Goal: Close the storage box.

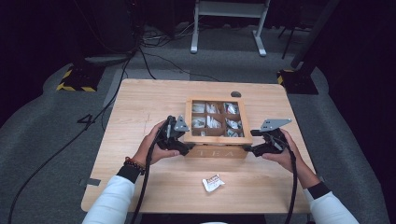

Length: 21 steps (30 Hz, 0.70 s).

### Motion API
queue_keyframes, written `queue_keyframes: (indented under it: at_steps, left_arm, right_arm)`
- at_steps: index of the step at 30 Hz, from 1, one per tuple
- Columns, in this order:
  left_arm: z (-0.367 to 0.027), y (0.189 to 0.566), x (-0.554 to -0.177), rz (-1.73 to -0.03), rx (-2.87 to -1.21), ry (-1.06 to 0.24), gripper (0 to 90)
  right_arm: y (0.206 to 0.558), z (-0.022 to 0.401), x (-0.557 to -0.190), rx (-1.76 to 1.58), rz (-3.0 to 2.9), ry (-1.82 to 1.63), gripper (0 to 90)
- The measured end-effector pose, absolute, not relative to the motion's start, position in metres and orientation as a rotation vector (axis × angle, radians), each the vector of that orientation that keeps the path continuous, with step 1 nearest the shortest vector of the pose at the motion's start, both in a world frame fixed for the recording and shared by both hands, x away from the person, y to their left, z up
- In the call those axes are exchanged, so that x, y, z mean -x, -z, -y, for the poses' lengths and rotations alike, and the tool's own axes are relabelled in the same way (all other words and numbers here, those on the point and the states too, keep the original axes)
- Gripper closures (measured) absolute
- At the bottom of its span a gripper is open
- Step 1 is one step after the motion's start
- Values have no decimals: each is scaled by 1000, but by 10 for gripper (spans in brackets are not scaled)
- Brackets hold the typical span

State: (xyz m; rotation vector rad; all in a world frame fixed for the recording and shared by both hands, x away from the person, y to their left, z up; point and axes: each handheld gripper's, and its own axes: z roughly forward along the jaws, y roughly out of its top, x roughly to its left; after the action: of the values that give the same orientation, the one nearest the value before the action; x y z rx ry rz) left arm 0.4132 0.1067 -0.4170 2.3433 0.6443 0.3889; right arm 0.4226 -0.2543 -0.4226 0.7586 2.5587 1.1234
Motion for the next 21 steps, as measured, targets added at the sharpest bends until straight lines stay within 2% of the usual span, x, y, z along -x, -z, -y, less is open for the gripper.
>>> queue_keyframes:
  at_steps: [3, 5, 13, 18, 21]
  left_arm:
    - [-110, 417, -412, -643, -2325, -364, 203]
    - [-112, 416, -412, -662, -2294, -365, 215]
    - [-118, 420, -412, -689, -2278, -359, 197]
    - [-116, 421, -413, -694, -2279, -359, 169]
    - [-117, 419, -411, -692, -2271, -383, 180]
  right_arm:
    - [424, 256, -423, -769, -2574, -1137, 254]
    - [423, 259, -423, -792, -2552, -1202, 316]
    - [423, 262, -424, -808, -2553, -1228, 343]
    - [425, 261, -426, -814, -2573, -1211, 302]
    - [425, 260, -425, -810, -2570, -1201, 306]
